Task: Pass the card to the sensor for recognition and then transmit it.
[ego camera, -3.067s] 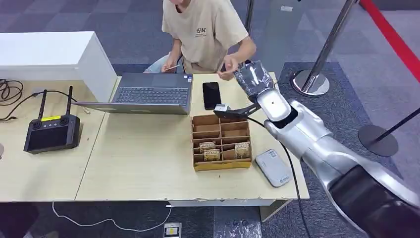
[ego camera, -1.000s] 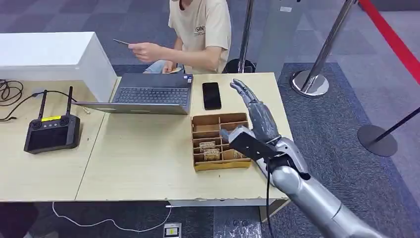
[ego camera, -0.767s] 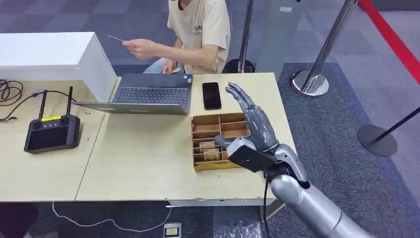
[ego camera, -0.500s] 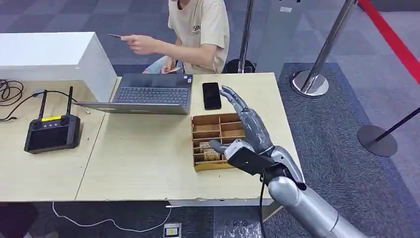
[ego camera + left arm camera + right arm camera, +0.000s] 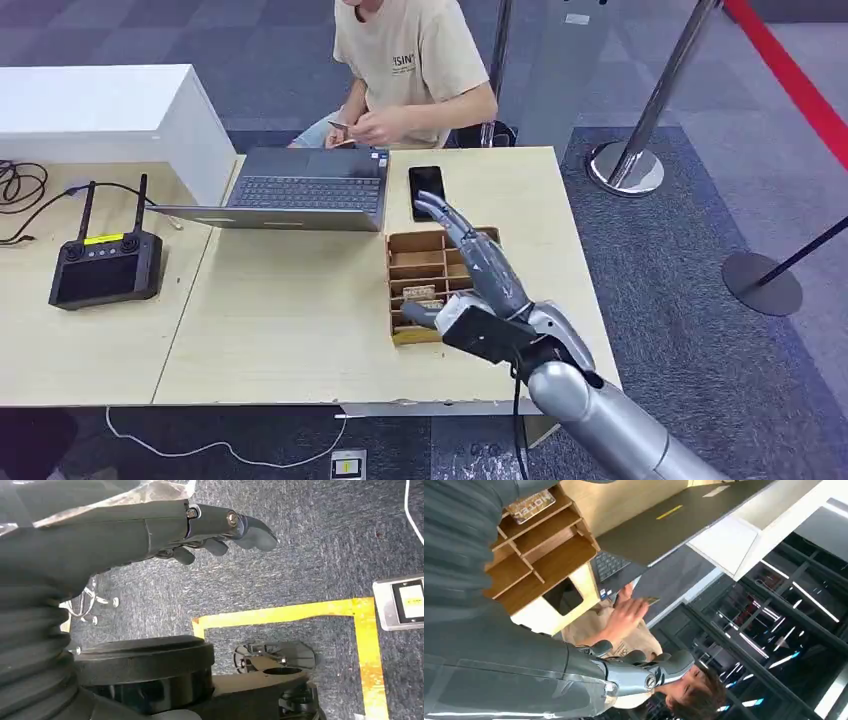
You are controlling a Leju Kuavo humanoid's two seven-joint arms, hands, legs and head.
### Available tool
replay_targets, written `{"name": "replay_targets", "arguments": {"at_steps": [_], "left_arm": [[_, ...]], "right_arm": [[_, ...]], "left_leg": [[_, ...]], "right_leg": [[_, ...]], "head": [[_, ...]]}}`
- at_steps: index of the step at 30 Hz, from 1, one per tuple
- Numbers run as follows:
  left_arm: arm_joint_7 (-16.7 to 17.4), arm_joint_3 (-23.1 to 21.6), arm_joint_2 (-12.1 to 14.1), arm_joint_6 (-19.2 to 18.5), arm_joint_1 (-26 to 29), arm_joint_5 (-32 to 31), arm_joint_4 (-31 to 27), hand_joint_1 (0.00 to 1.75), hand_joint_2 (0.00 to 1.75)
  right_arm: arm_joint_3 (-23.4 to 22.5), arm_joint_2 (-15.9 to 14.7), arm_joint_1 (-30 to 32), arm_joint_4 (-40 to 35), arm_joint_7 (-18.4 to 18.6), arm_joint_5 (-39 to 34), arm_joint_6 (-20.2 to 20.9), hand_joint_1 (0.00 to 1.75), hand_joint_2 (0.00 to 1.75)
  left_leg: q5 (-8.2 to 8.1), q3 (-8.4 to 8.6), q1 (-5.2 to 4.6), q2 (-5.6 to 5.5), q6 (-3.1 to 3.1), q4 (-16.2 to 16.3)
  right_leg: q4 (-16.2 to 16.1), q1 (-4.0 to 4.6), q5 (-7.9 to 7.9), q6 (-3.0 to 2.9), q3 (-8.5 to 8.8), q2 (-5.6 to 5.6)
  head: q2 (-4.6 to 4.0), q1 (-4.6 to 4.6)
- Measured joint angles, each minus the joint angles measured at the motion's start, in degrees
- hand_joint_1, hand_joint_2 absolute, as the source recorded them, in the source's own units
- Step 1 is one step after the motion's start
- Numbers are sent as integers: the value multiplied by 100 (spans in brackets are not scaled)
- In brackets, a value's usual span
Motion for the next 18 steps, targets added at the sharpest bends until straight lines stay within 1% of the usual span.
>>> {"name": "replay_targets", "arguments": {"at_steps": [9, 16, 17, 18], "left_arm": [[0, 0, 0, 0, -1, -4, 0, 0, 175], [-17, 0, 2, 0, -5, -26, 0, 0, 175], [-17, 0, 2, 0, -5, -26, 0, 0, 175], [-17, 0, 2, 0, -4, -24, 0, 0, 175]], "right_arm": [[113, 24, -10, 41, 17, 11, 44, 0, 175], [205, 94, -105, 361, 20, 15, 83, 0, 175], [223, 101, -126, 422, 22, 86, 72, 124, 175], [240, 111, -147, 487, 33, 159, 61, 124, 175]], "left_leg": [[0, -1, 0, 0, 0, 0], [0, -1, 0, 0, 0, 0], [0, -2, 0, -1, 0, 0], [0, -2, 0, -1, 0, 0]], "right_leg": [[-1, 0, 0, 0, 0, 0], [0, 0, 0, 0, 0, 0], [0, 0, 0, 0, 0, 0], [0, 0, 0, 0, 0, 0]], "head": [[0, 0], [0, 0], [0, 2], [0, 0]]}}
